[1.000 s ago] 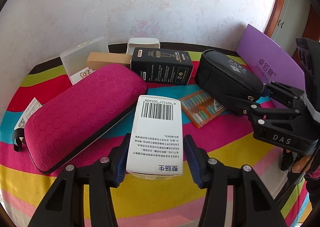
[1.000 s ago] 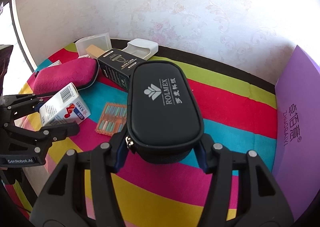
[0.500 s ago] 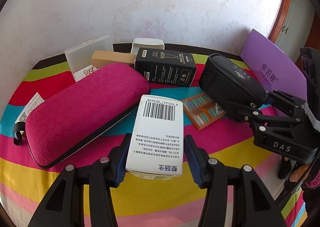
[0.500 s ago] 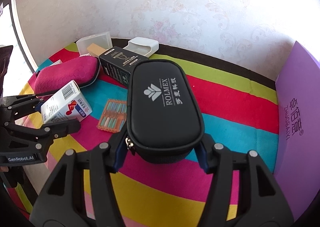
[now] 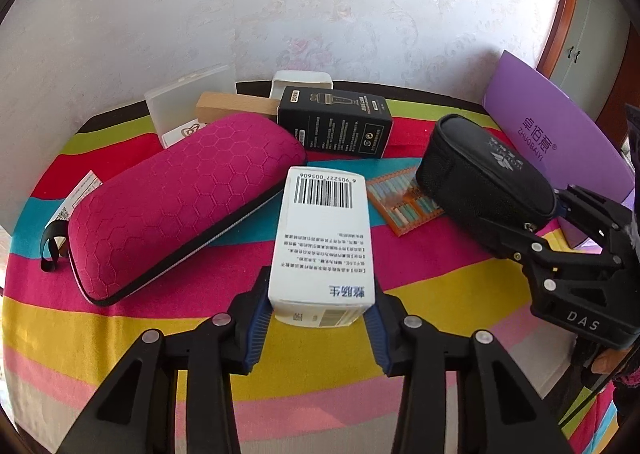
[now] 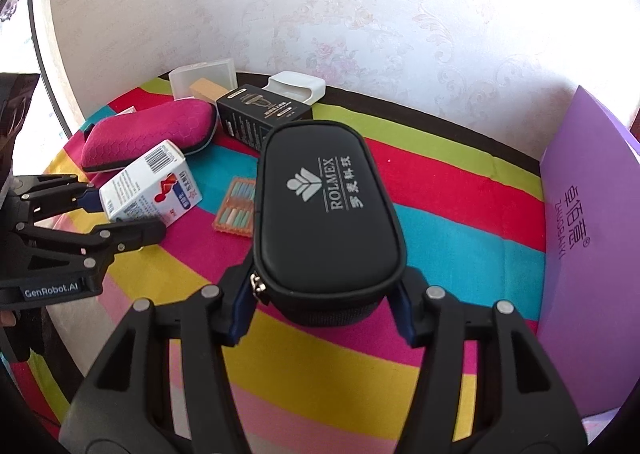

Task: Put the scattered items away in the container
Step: 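Carry the white medicine box and black pouch over the purple box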

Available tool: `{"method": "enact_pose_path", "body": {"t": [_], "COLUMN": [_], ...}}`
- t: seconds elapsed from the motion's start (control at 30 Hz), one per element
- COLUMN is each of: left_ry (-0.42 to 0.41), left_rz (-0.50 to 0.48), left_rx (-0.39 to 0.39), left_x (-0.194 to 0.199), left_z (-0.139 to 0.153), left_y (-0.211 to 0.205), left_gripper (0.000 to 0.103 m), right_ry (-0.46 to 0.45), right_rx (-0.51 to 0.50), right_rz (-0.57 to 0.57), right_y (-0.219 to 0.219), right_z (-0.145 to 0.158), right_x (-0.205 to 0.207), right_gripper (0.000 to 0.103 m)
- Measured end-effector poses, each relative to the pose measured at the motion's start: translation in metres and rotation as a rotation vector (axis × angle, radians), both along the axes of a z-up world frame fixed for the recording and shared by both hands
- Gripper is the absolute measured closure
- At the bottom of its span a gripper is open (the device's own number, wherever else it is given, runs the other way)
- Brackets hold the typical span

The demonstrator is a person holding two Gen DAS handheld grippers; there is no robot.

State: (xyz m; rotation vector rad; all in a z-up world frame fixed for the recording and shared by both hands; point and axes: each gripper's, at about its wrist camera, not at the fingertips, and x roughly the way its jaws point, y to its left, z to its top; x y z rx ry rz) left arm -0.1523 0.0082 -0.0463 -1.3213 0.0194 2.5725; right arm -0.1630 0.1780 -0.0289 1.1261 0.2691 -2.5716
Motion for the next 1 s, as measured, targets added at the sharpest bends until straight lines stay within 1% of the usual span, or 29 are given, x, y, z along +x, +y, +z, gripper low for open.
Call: {"method": "enact_pose_path", "body": {"t": [0.27, 0.43, 0.57, 0.7, 0.87, 1.0], "left_ry": [0.002, 0.013, 0.027, 0.057, 0.08, 0.081], "left_rz": [-0.009, -0.017, -0.024, -0.038, -0.06, -0.081], "left_rx": [0.028, 0.03, 0.037, 0.035, 0.024, -0.018], "left_x": [0.027, 0.045, 0.059, 0.073, 0.082, 0.086], "left_z": [0.002, 0.006, 0.012, 0.027, 0.04, 0.041], "left_y": [-0.001, 0.003, 0.007, 0.012, 0.021, 0.031], "left_gripper": [0.062, 0.063, 0.063, 0.063, 0.063, 0.063], "right_ry": [0.023, 0.047, 0.042, 0.056, 0.098, 0.113], "right_rx": [0.017, 0.012, 0.004, -0.017, -0.046, -0.057], "right_rz": [0.038, 0.05, 0.052, 0.041, 0.033, 0.039], "right_y": [-0.001, 0.005, 0.012, 0.02, 0.031, 0.036], "right_z": [0.008, 0.017, 0.018, 0.025, 0.043, 0.052], "right_x": [0.041, 0.065, 0.079, 0.094, 0.113, 0.124], "right_gripper": [0.045, 0.049, 0.05, 0.05, 0.05, 0.05]}}
